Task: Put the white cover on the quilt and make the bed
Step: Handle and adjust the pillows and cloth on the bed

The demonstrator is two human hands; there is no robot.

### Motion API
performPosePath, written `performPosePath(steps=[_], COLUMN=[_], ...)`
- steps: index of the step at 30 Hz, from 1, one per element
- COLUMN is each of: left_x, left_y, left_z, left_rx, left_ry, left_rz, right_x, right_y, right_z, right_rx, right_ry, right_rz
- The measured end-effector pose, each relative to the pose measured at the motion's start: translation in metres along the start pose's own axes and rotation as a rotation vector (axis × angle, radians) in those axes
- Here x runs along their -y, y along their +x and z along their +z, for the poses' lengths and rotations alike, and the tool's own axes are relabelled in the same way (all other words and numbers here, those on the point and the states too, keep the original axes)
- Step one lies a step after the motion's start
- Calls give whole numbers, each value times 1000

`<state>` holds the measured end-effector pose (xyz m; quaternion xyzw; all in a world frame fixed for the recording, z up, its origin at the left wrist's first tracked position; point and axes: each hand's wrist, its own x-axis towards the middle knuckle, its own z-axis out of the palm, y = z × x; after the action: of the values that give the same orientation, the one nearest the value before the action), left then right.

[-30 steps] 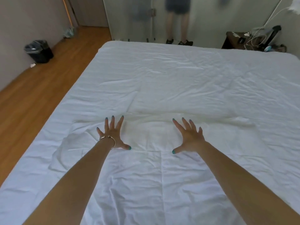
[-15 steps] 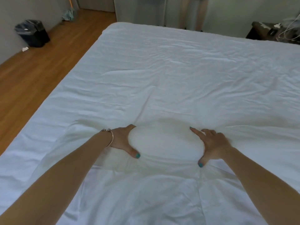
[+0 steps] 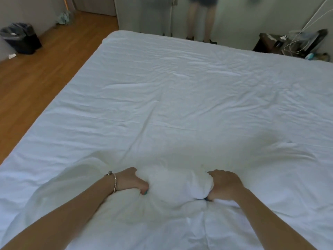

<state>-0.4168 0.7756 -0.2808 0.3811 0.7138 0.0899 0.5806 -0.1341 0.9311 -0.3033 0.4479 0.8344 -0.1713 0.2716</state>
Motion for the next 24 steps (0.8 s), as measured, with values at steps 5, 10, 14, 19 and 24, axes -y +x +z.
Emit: performPosePath(steps=[5,10,14,19,24], left_x=[-25,-109,-196,-182,-15], left_y=[-35,-67,-86,-25,39], left_z=[-41,-152,-241,-195,-8], left_rx=[-373,-604,-801,-960,-640], left_ry=[64,196,438,937,521], left_rz=[56,160,242,-94,-87], right_x=[-13,-4,-1,17,44], right_y=[-18,-25,-10,28,24], right_z=[-72,-215,-326,-276,-43], right_rx=[-126,-302,-584,-440,-220], right_ry=[193,312,-6,-134,161], right_rz=[23,-20,49,141,81])
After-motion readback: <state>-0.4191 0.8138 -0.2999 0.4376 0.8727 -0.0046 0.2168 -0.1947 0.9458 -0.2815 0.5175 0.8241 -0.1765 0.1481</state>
